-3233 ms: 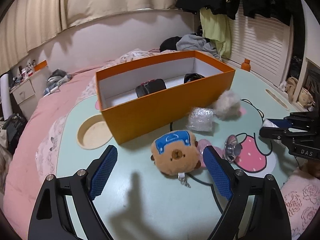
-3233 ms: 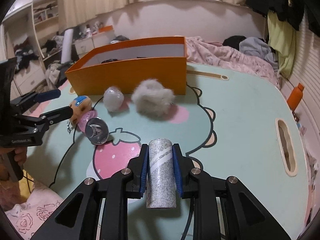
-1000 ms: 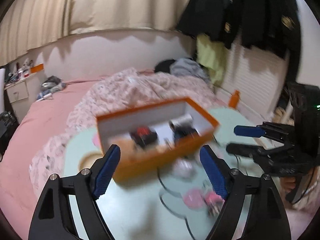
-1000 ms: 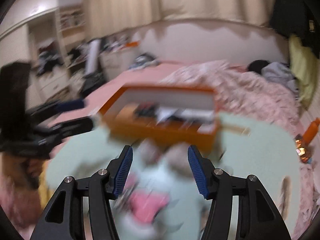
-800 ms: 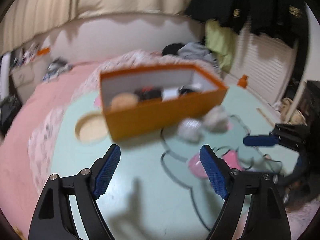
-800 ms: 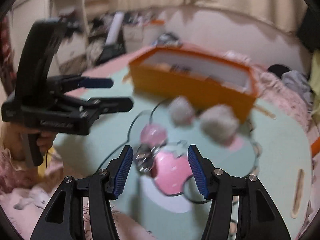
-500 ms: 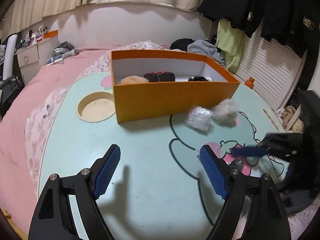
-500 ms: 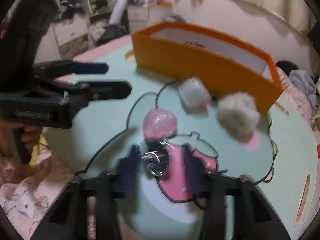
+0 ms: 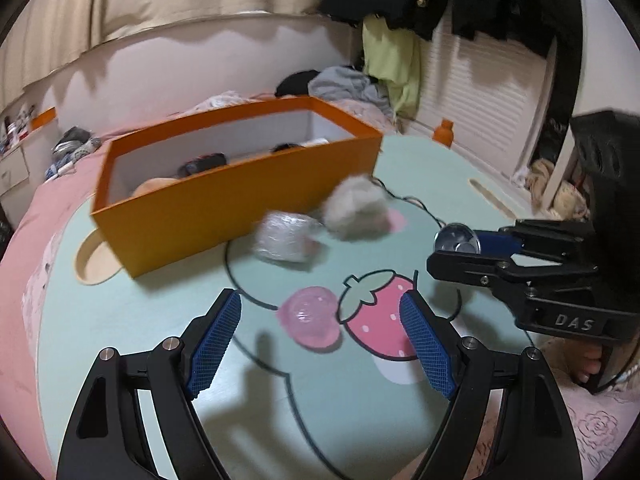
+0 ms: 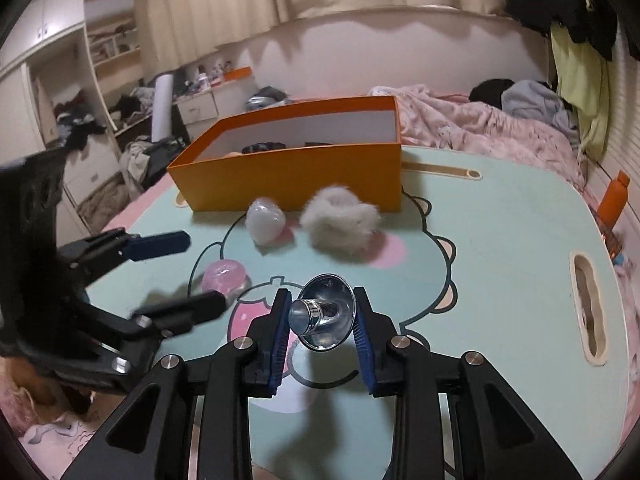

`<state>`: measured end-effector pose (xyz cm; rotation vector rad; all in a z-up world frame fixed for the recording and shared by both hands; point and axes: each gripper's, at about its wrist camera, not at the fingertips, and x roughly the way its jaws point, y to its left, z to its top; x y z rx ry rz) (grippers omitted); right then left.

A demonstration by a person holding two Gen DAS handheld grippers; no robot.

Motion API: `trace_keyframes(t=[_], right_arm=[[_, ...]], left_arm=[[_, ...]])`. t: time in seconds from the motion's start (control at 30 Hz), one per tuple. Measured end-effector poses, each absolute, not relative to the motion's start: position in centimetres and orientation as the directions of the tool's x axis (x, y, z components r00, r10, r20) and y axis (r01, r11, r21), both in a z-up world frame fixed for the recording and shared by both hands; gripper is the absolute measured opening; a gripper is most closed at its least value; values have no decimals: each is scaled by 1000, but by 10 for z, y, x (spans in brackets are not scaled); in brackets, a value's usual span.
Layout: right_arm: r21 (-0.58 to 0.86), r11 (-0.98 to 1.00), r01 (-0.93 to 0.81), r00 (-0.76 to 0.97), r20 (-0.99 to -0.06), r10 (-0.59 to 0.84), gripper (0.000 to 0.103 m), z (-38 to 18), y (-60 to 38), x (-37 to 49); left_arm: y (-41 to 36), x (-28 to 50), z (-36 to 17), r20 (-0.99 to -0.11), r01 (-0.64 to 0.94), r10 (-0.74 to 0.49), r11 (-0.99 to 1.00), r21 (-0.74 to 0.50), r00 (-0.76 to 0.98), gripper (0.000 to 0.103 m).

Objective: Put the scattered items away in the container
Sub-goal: 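Grasp the pink heart with the left gripper while the right gripper holds the glass dome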

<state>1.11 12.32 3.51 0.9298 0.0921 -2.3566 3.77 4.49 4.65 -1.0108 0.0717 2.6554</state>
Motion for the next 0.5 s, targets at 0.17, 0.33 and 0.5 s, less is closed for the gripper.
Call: trace_keyframes(t=[0.17,0.33,0.5], right_arm=[[143,-820,555,-580,-640,-504,29,34,127,12],[135,-822,553,-588,-635,-501,29,34,132,17],[126,-819,560,-588,-636,-500,29,34,130,17]], left_arm=[[49,31,36,-693,-303,228,-953,-15,-684,37],[38,45,45,-653,-310,280,-948,-73,-703,24],[30,50,54,-630,-298,268,-953,-60,-729,24]])
